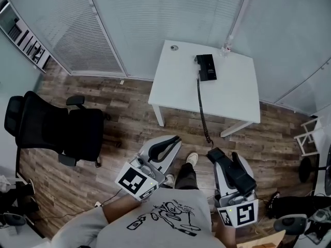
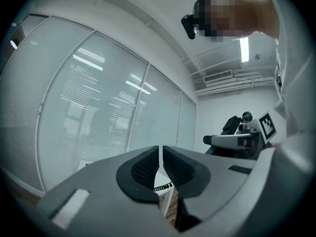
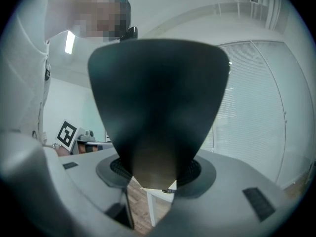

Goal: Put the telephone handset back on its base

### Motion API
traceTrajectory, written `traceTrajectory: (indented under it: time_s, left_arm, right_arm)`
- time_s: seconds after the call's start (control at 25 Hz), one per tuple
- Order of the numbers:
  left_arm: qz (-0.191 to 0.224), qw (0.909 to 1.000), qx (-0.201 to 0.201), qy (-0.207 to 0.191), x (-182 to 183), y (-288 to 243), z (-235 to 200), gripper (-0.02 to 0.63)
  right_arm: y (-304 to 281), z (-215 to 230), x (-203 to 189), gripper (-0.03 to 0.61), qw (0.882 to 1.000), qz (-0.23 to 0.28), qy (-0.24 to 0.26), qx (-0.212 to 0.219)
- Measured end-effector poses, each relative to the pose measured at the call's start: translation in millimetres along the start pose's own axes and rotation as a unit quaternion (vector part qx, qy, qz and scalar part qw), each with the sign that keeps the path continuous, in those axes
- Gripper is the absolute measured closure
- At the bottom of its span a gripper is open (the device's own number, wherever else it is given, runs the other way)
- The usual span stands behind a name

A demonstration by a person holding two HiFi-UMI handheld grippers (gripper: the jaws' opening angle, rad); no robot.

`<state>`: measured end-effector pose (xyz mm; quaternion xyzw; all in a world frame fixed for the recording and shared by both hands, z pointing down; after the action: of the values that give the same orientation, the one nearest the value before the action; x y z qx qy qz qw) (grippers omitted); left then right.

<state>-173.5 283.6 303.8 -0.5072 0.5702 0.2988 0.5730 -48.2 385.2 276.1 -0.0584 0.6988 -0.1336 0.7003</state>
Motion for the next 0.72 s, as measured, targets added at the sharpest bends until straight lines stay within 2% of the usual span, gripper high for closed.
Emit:
traceTrajectory:
  time_s: [0.72]
  left_arm:
    - [-0.018, 0.9996, 0.018, -0.01, 57.5, -172.5, -32.2, 0.589]
  right_arm:
    - [-77.4, 163.2, 19.5, 0.382, 0.999, -0.002, -0.022, 0.043]
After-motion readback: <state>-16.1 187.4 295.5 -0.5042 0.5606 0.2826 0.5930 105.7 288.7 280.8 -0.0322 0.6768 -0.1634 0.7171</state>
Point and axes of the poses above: the fingertips, and each gripper's own axes: y backward along the fingers, z to its right, x out of its top, the point moved 2 cm from there along y, backward along the fingers, and after that the axes turned 15 degrees about -z, right-handed, at the moved point
